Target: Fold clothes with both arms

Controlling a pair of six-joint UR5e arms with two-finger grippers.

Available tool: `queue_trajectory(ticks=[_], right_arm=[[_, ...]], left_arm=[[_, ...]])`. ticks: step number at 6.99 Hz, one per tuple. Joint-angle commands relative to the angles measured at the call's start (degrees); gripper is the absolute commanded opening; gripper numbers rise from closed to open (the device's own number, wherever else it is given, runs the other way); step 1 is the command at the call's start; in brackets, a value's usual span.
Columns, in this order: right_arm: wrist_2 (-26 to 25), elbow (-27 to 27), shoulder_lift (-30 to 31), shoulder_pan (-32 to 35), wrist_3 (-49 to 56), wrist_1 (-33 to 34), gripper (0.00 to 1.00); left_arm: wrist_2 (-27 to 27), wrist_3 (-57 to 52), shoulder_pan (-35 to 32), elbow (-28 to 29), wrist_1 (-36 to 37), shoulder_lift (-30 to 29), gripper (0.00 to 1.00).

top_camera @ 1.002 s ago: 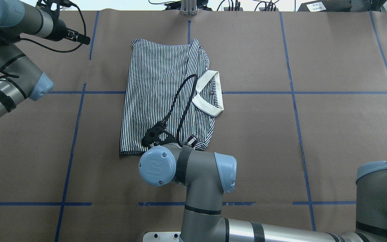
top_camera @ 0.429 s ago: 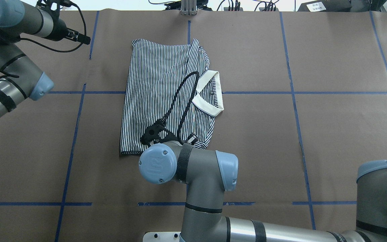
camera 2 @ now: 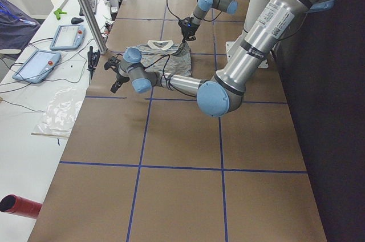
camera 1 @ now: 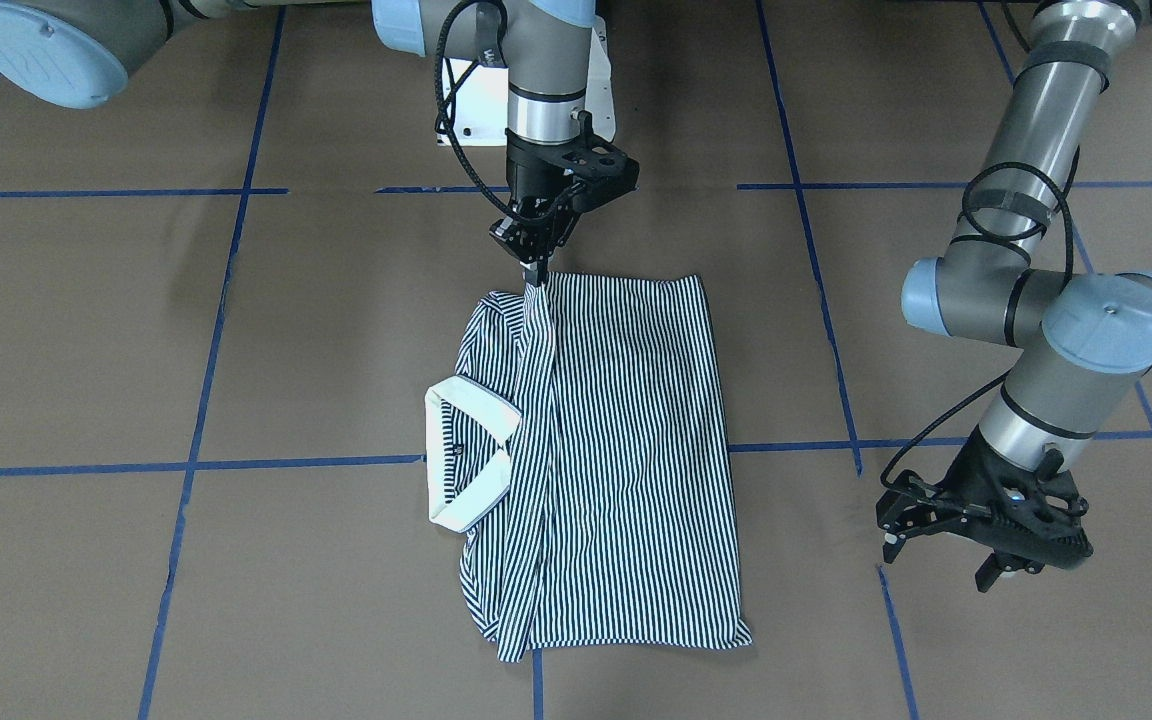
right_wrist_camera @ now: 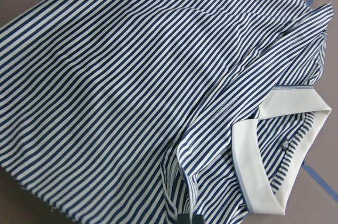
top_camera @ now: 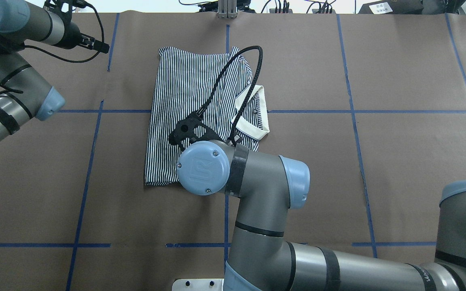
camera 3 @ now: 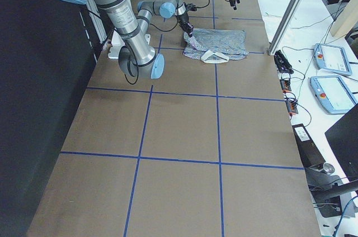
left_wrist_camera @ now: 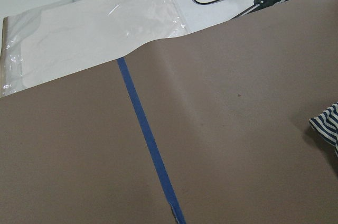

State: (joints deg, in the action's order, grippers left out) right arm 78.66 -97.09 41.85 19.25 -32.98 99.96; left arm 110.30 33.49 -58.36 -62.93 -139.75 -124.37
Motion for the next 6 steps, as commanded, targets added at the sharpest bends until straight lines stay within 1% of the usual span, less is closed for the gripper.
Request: queue_trajectory(ticks=[1, 2, 3, 4, 5, 6], right_arm=[[0.0, -4.6, 3.1, 1.4, 0.5, -0.2, 0.00], [-0.1, -9.6, 8.5, 0.9, -0.5, -0.5, 0.00], [-0.4, -11.8, 11.8, -1.5, -5.7, -0.6, 0.00], [-0.4, -11.9, 12.4, -3.7, -13.4, -0.6, 0.00], [-1.1, -12.0, 13.5, -5.7, -18.4, -0.7, 0.00], [-1.9, -11.8, 14.4, -8.0, -25.9, -0.9, 0.14]], left_arm=[[0.1, 0.0, 0.0, 0.0, 0.1, 0.0, 1.00], [0.0, 0.1, 0.1, 0.0, 0.1, 0.0, 1.00], [0.1, 0.1, 0.1, 0.0, 0.1, 0.0, 1.00], [0.0, 0.1, 0.1, 0.0, 0.2, -0.1, 1.00], [0.0, 0.1, 0.1, 0.0, 0.2, 0.0, 1.00], [0.0, 0.1, 0.1, 0.0, 0.2, -0.1, 1.00]])
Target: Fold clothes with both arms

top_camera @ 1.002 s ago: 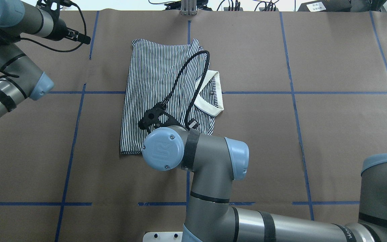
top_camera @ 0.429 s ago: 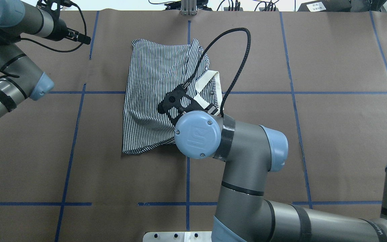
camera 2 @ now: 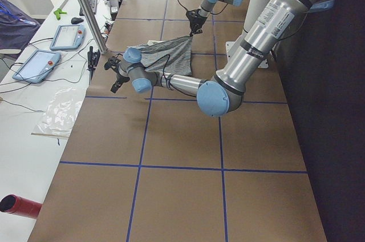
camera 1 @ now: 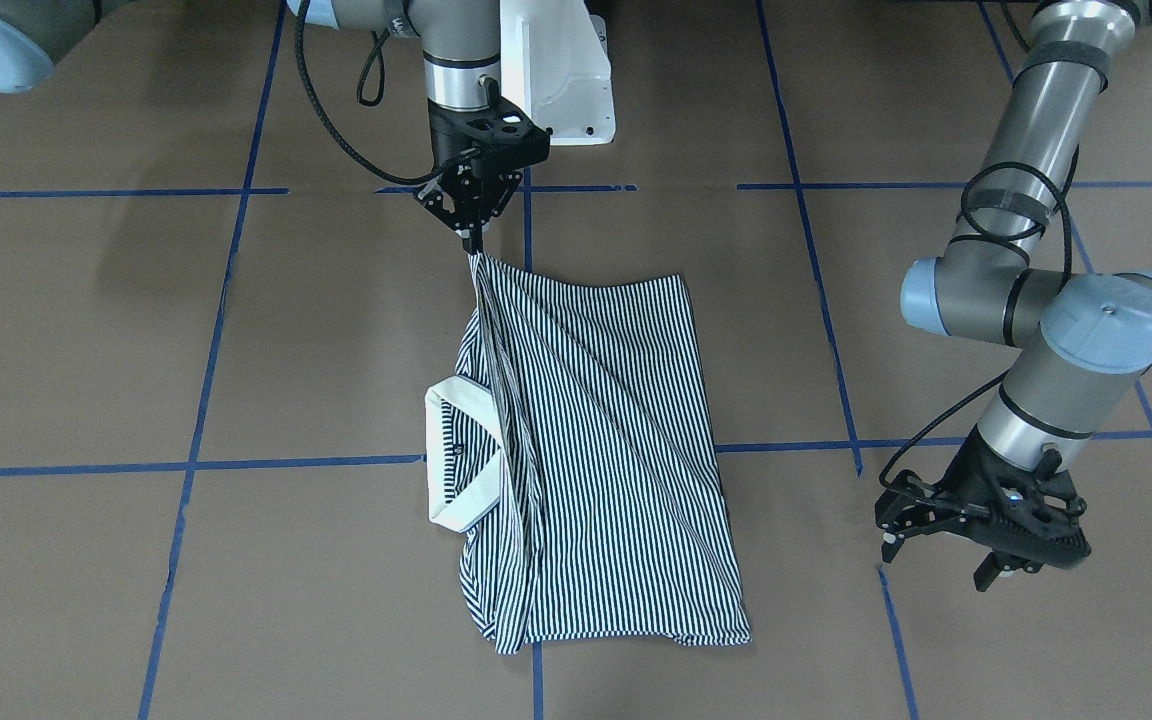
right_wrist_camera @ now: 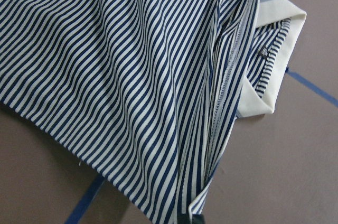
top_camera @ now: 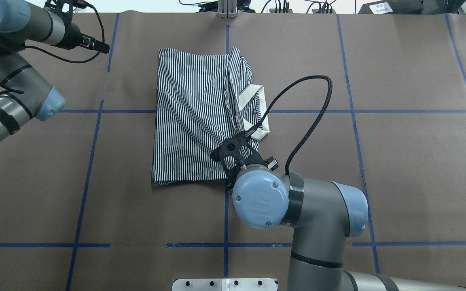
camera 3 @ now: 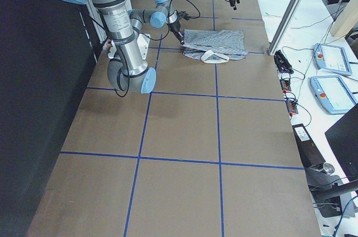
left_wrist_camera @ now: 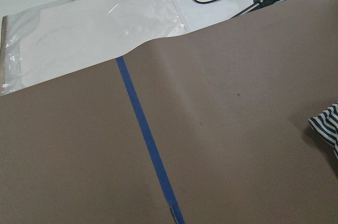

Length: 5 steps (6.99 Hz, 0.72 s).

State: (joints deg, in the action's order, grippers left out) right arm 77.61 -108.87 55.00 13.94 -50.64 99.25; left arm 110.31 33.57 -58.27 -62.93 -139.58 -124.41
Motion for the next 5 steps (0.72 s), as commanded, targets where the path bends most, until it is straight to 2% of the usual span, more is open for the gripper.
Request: queue_trajectory(ticks=[1, 2, 4, 5], right_arm=[[-1.0, -0.1, 1.0, -2.6, -9.6, -0.4, 0.60], [-1.1, -0.1, 1.1, -2.1, -13.3, -3.4, 1.00], [1.3, 0.4, 0.7, 4.3, -13.9, -7.5, 1.00], [8.7, 0.4, 0.5, 8.8, -14.7, -8.9, 1.00]], left_arm=[[0.0, 0.0, 0.0, 0.0, 0.0, -0.1, 1.00], [0.0, 0.0, 0.0, 0.0, -0.1, -0.1, 1.00], [0.8, -0.1, 0.0, 0.0, 0.0, 0.0, 1.00], [2.8, 0.0, 0.0, -0.1, -0.1, -0.1, 1.00]])
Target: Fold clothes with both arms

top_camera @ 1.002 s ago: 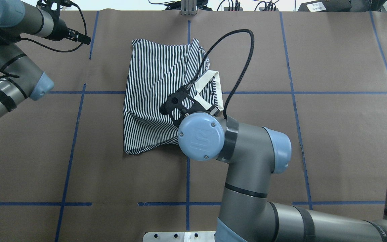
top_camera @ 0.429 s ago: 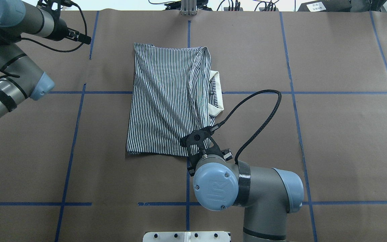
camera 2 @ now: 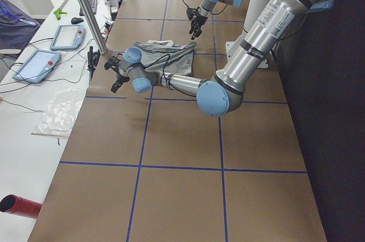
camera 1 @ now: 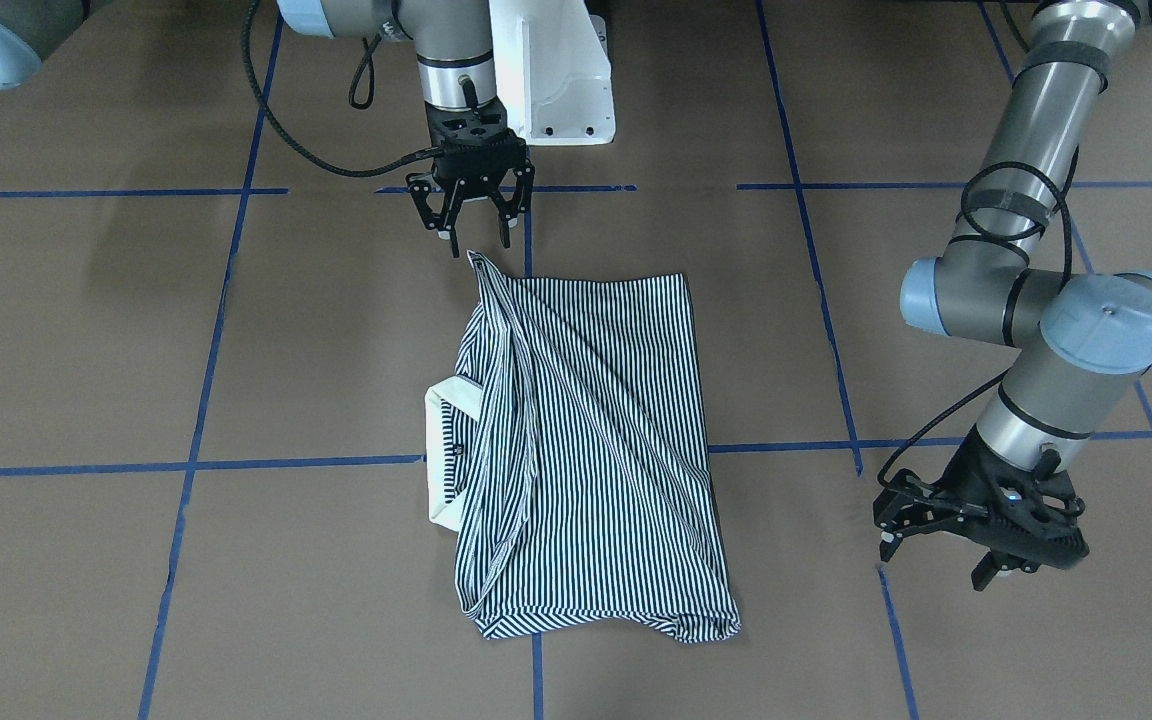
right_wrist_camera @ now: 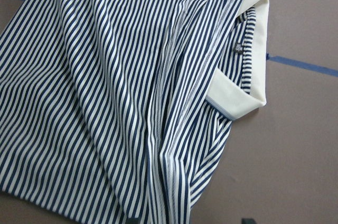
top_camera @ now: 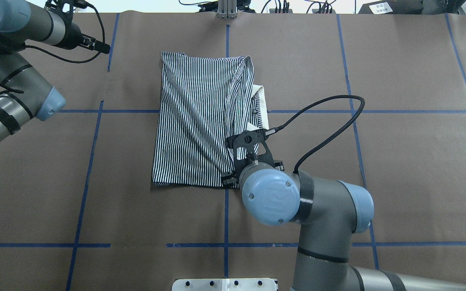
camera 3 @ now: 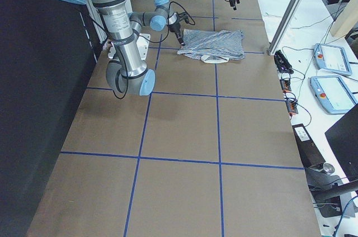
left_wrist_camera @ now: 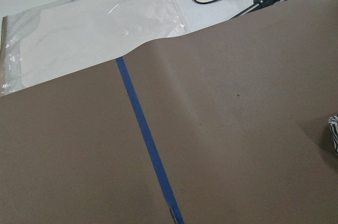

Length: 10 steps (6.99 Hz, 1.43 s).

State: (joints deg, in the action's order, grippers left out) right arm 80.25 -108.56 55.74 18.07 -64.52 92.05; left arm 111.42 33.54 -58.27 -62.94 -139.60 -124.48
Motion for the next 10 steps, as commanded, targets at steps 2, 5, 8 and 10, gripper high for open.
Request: queue_trajectory(ticks=[2, 5, 8, 10], right_arm=[[8.9, 5.2, -2.4, 8.0, -3.6, -3.9, 1.00], [9.2, 26.0, -16.1, 13.9, -0.4, -4.9, 0.79], [9.3, 46.4, -26.5, 17.0, 0.5, -8.7, 0.61], [9.2, 57.2, -31.9, 17.1, 0.8, -12.8, 0.56]], left_arm=[[2.6, 3.3, 0.5, -2.7, 0.4, 0.1, 1.00], [4.1, 3.8, 0.9, -3.1, 0.6, 0.1, 1.00], [5.9, 3.7, 0.8, -3.1, 0.4, 1.0, 1.00], [6.0, 3.7, 0.7, -3.1, 0.1, 1.4, 1.00]])
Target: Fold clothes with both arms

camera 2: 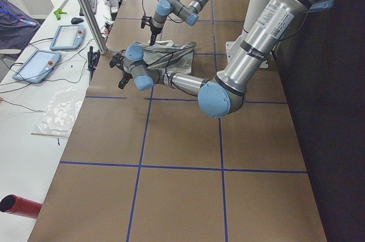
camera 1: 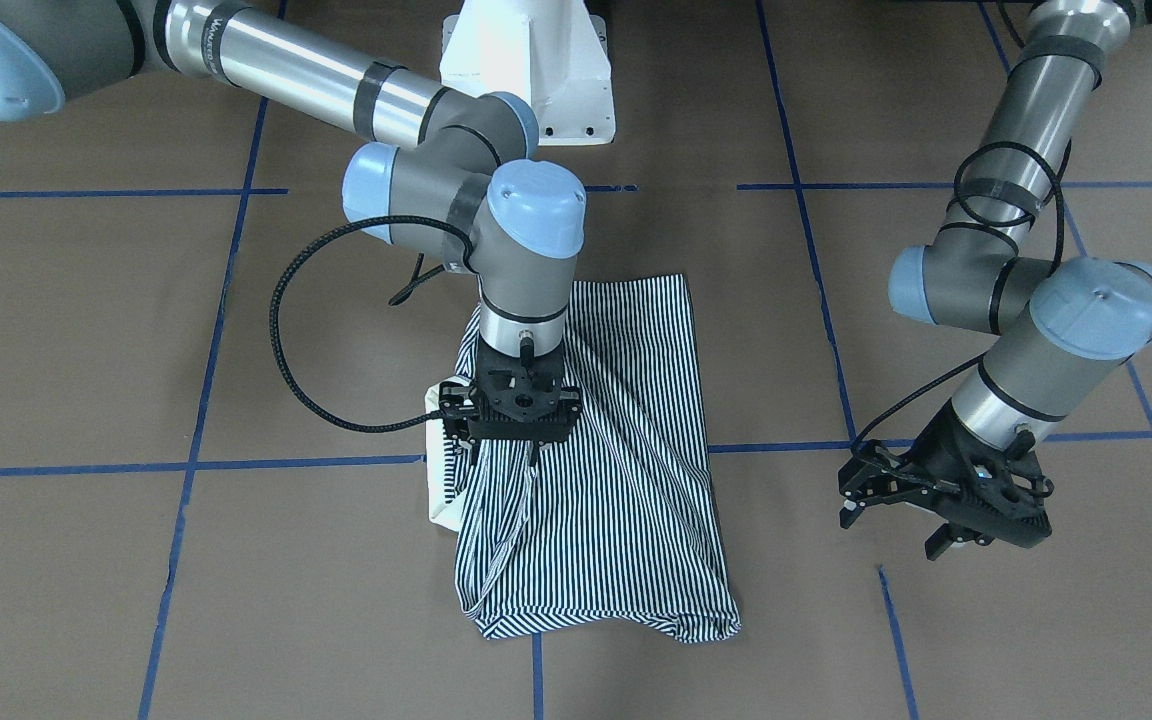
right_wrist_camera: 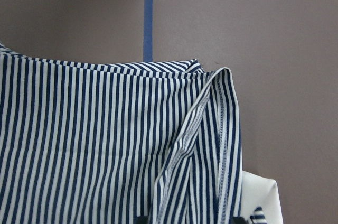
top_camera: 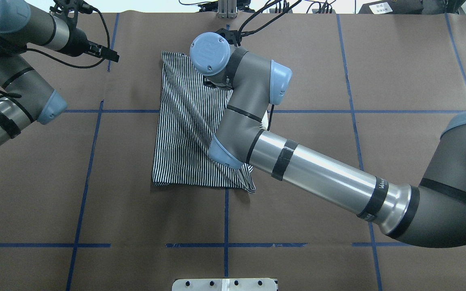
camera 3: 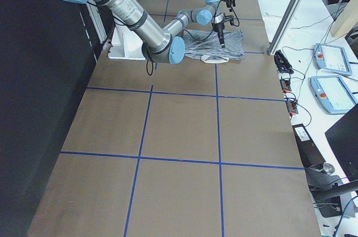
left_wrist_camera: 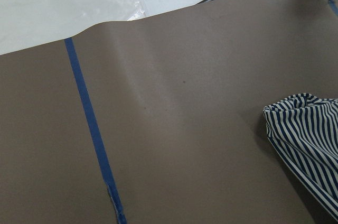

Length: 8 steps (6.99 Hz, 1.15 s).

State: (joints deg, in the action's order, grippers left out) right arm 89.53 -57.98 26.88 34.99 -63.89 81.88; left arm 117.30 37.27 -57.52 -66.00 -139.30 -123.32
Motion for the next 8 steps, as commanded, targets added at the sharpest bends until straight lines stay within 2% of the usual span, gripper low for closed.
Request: queue_trajectory(ticks=[1, 3, 4, 5, 6, 7, 8], right_arm=[[-0.1, 9.4, -4.5, 0.2, 0.6, -2.8, 0.56], [-0.1, 14.0, -6.7, 0.1, 3.8, -2.7, 0.56], [-0.1, 14.9, -6.9, -0.1, 4.7, -2.6, 0.49], [-0.1, 15.6, -6.9, -0.1, 6.7, -2.5, 0.32], [-0.1, 15.9, -6.9, -0.1, 7.0, -2.3, 0.05], [-0.2, 15.9, -7.0, 0.0, 8.8, -2.3, 0.00], [-0.1, 15.9, -7.1, 0.4, 9.6, -2.3, 0.00]], left_arm=[[0.1, 0.0, -0.1, 0.0, -0.2, 0.3, 1.00], [0.1, 0.0, -0.3, -0.1, -0.2, 0.6, 1.00], [0.1, 0.0, -0.3, -0.1, -0.2, 0.6, 1.00], [0.1, 0.0, -0.3, -0.1, -0.3, 0.7, 1.00], [0.0, 0.0, -0.3, 0.0, -0.3, 0.7, 1.00], [0.1, 0.0, -0.3, -0.1, -0.3, 0.7, 1.00], [0.0, 0.1, -0.3, -0.1, -0.3, 0.7, 1.00]])
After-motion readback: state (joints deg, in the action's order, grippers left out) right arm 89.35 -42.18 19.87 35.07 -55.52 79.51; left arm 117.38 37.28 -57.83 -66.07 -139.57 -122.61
